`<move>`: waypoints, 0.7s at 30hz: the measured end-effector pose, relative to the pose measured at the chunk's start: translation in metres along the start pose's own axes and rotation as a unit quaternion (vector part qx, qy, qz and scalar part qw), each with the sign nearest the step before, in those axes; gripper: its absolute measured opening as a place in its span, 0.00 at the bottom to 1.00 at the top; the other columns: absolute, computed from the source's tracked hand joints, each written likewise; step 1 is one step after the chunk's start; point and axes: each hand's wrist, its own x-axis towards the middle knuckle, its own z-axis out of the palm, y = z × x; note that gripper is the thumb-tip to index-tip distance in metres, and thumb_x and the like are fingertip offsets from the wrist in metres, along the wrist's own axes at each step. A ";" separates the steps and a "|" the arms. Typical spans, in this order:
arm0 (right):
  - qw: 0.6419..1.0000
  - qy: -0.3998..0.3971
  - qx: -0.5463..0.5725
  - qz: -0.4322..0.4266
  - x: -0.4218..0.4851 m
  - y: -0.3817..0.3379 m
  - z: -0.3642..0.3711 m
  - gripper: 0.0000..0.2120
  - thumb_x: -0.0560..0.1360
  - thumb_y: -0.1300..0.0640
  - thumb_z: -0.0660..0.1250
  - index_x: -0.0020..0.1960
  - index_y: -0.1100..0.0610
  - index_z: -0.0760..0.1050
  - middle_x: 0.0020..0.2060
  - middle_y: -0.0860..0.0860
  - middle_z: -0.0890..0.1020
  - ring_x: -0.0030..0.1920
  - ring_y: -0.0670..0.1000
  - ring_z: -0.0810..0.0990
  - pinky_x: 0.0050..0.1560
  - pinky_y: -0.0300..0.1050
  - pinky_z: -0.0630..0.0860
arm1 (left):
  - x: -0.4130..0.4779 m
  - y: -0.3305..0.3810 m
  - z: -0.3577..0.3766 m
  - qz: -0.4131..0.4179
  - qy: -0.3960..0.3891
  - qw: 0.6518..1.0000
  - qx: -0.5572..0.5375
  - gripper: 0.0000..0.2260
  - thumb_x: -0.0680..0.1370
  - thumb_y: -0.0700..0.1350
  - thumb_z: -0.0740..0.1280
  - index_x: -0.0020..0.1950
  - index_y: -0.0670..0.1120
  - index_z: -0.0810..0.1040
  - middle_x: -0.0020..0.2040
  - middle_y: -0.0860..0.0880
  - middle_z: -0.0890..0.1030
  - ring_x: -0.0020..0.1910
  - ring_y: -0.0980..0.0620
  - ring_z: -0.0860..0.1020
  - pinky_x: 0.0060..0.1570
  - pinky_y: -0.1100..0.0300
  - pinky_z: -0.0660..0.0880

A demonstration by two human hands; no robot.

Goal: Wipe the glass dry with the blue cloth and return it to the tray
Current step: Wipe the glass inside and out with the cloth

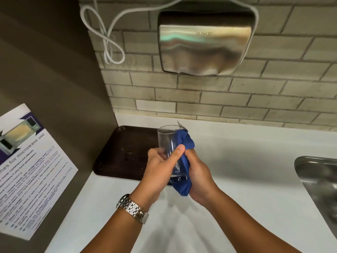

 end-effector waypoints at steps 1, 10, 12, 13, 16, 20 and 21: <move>1.000 -0.003 0.013 0.022 0.002 -0.002 -0.003 0.26 0.78 0.34 0.72 0.69 0.49 0.84 0.64 0.59 0.88 0.64 0.61 0.88 0.58 0.59 0.86 | 0.000 0.000 -0.002 -0.001 -0.003 1.000 0.000 0.26 0.72 0.69 0.77 0.60 0.56 0.72 0.62 0.47 0.83 0.48 0.57 0.90 0.35 0.69 0.82; 1.000 -0.009 0.006 0.027 0.005 0.004 -0.007 0.22 0.81 0.40 0.68 0.70 0.49 0.83 0.65 0.59 0.87 0.62 0.59 0.89 0.58 0.56 0.86 | -0.001 -0.006 -0.003 0.025 0.035 0.999 0.008 0.16 0.83 0.64 0.70 0.64 0.56 0.75 0.60 0.49 0.87 0.50 0.56 0.89 0.43 0.64 0.84; 0.998 -0.006 -0.045 -0.033 0.003 0.009 -0.001 0.24 0.78 0.37 0.69 0.72 0.40 0.79 0.65 0.52 0.88 0.63 0.56 0.89 0.61 0.58 0.86 | 0.001 -0.006 -0.002 0.014 0.043 0.999 0.008 0.12 0.85 0.63 0.68 0.61 0.57 0.76 0.57 0.49 0.88 0.44 0.60 0.89 0.33 0.68 0.81; 0.998 -0.008 -0.051 -0.044 0.002 0.010 0.001 0.25 0.76 0.35 0.69 0.72 0.37 0.78 0.65 0.49 0.88 0.64 0.55 0.88 0.63 0.59 0.85 | 0.001 -0.005 -0.002 0.015 0.040 0.999 0.006 0.13 0.84 0.63 0.69 0.61 0.57 0.76 0.56 0.49 0.89 0.44 0.62 0.89 0.32 0.69 0.80; 1.000 -0.015 -0.021 -0.010 0.004 0.002 0.002 0.24 0.79 0.33 0.68 0.72 0.41 0.80 0.66 0.52 0.87 0.66 0.57 0.87 0.65 0.62 0.84 | 0.001 -0.004 -0.001 0.033 0.020 0.999 -0.003 0.28 0.72 0.72 0.76 0.62 0.55 0.79 0.58 0.49 0.89 0.48 0.61 0.90 0.37 0.68 0.83; 0.997 -0.029 0.034 0.062 0.011 -0.006 -0.008 0.23 0.84 0.40 0.65 0.72 0.52 0.82 0.66 0.61 0.86 0.63 0.60 0.88 0.58 0.57 0.85 | 0.003 -0.008 -0.001 0.018 0.028 0.999 -0.039 0.28 0.71 0.67 0.82 0.63 0.51 0.84 0.56 0.46 0.91 0.48 0.54 0.92 0.40 0.62 0.85; 0.996 -0.032 0.043 0.073 0.012 -0.006 -0.010 0.23 0.85 0.41 0.63 0.72 0.53 0.82 0.66 0.62 0.86 0.62 0.60 0.88 0.58 0.56 0.85 | 0.005 -0.010 0.000 0.015 0.042 0.998 -0.048 0.23 0.74 0.63 0.81 0.62 0.51 0.85 0.55 0.47 0.92 0.47 0.53 0.92 0.40 0.60 0.86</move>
